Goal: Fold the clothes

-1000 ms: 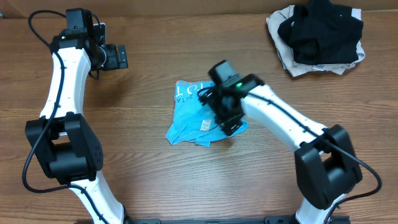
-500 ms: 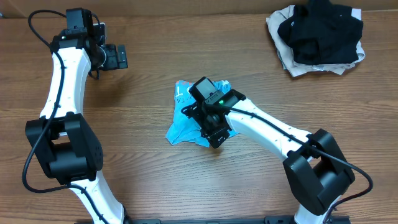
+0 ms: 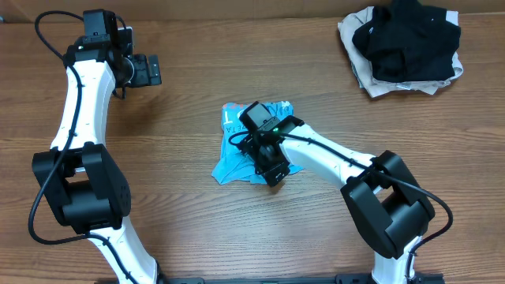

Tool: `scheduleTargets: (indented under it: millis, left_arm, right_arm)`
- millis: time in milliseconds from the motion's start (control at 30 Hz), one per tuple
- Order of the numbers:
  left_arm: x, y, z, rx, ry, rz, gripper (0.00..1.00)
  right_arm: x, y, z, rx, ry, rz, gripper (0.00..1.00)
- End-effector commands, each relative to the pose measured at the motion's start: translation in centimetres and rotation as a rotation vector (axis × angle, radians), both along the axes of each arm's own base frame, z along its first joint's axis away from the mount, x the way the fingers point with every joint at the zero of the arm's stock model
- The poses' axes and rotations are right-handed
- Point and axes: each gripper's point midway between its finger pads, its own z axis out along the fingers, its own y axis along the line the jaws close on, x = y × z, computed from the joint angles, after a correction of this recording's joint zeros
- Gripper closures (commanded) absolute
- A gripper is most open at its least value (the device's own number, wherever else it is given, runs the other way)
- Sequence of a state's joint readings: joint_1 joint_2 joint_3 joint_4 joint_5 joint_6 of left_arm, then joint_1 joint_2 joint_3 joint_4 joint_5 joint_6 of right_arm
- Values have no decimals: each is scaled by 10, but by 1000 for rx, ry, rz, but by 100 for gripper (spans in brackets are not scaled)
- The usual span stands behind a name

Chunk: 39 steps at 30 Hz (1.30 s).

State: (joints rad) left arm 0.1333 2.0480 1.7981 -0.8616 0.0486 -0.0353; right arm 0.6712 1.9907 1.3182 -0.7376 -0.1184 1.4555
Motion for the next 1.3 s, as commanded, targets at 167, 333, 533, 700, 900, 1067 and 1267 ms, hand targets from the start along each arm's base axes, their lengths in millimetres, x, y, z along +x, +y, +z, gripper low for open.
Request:
scheduleTargets:
  millis: [167, 333, 533, 700, 900, 1067, 1267]
  left_arm:
    - [0, 3, 2, 2, -10, 19, 0]
    - [0, 3, 2, 2, -11, 19, 0]
    - [2, 3, 2, 2, -17, 19, 0]
    - [1, 3, 2, -5, -15, 25, 0]
    - [0, 3, 1, -6, -9, 27, 0]
    - [-1, 2, 1, -7, -6, 28, 0]
    - [-2, 2, 0, -8, 0, 28, 0]
  right_arm:
    - [71, -65, 3, 80, -131, 120, 11]
    - [103, -116, 17, 236, -220, 225, 5]
    - [107, -151, 24, 310, -247, 244, 0]
    - [99, -131, 25, 336, -228, 282, 0]
    - [77, -106, 4, 174, -90, 129, 0]
    - [93, -94, 1, 61, -175, 49, 10]
    - [112, -92, 5, -22, -285, 49, 19]
